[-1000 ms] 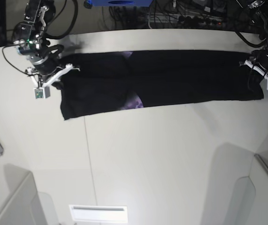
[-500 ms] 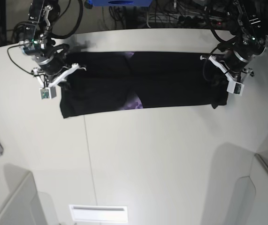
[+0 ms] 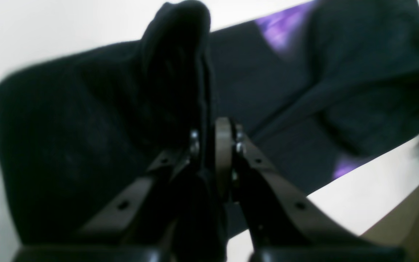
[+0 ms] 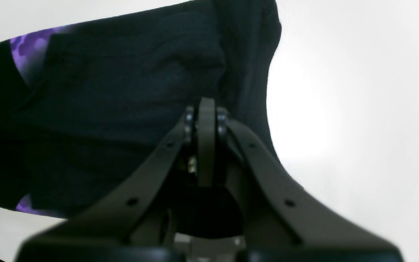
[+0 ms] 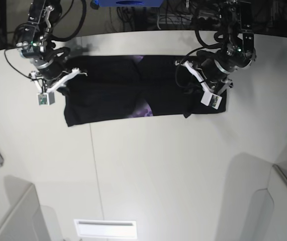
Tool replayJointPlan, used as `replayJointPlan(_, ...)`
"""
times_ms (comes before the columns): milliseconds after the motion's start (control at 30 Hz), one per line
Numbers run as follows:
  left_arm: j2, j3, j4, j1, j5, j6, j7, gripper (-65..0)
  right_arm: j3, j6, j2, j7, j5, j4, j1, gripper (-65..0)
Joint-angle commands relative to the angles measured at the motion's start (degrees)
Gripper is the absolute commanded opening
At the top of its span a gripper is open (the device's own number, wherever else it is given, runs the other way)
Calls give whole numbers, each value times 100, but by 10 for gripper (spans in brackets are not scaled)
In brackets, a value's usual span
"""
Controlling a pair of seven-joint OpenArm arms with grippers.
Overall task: Fold the T-shirt properly
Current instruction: 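Grasp the strip end with the left gripper and fold it toward the right gripper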
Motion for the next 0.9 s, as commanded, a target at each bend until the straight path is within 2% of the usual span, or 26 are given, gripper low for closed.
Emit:
replayJointPlan(0, -1, 103, 88, -72, -63, 14, -104, -650, 3, 7, 27, 112, 60, 112, 38, -650)
replayJointPlan(267, 157, 745, 27, -353, -63, 357, -104, -650, 3, -10, 27, 112, 60, 112, 38, -650)
replayJointPlan(433, 201, 1087, -158, -468, -63, 392, -96, -650, 3, -19, 27, 112, 60, 112, 38, -650)
replayJointPlan(867, 324, 1131, -395, -626, -72, 392, -96, -650, 3, -19, 27, 112, 60, 103, 38, -650)
